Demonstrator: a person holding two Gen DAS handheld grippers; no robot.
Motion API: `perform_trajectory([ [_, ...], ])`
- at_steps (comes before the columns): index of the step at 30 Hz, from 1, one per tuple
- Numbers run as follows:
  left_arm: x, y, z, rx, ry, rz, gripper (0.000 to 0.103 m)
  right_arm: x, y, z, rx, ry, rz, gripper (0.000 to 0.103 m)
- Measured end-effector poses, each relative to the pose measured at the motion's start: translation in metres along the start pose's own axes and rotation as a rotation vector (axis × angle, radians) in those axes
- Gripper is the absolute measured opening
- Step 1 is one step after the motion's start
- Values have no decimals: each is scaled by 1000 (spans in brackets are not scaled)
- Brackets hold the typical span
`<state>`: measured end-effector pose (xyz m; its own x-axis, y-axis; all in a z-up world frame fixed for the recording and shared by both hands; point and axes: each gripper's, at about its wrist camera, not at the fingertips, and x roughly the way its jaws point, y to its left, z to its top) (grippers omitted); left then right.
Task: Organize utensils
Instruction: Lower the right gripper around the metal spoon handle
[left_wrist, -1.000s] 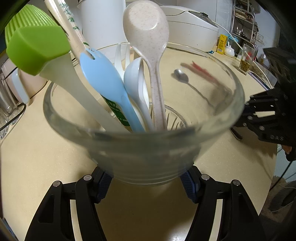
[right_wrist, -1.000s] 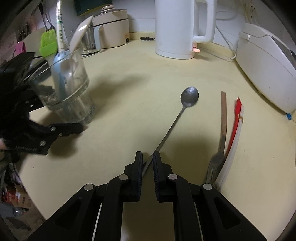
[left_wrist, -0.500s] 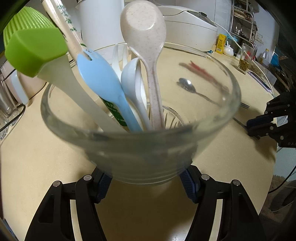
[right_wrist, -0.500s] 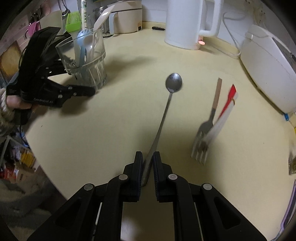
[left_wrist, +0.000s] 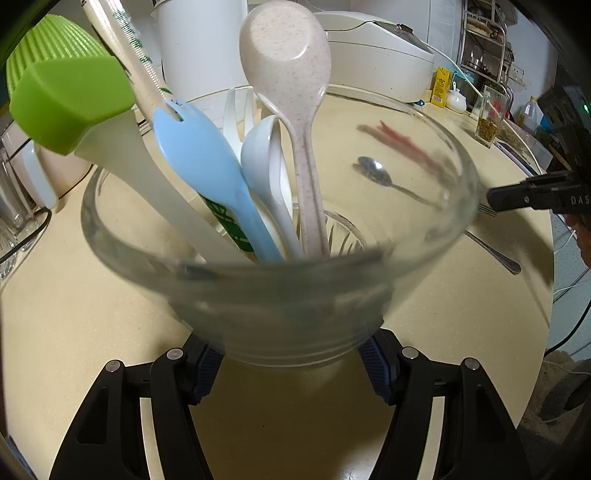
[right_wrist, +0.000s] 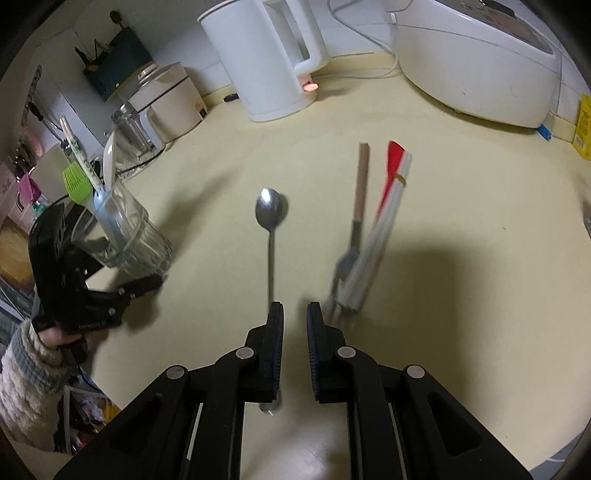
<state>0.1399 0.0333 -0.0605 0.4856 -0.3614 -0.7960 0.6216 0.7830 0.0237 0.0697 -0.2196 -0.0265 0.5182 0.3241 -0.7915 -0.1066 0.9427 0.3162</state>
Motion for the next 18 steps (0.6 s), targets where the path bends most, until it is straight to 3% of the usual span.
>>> perform_trajectory([
  [2, 0, 0, 0, 0, 0, 0, 71, 8, 6, 9, -9, -9, 22, 23],
  [4, 0, 0, 0, 0, 0, 0, 71, 24, 10, 21, -14, 2, 36, 43],
  [6, 0, 0, 0, 0, 0, 0, 71, 36, 15, 25, -12, 23, 49, 45],
  [13, 1, 0, 0, 0, 0, 0, 71, 69, 32, 48, -118, 15, -135, 45],
  [18, 1, -1, 1, 1, 0, 2, 71, 87, 42, 60, -173, 17, -156, 45],
])
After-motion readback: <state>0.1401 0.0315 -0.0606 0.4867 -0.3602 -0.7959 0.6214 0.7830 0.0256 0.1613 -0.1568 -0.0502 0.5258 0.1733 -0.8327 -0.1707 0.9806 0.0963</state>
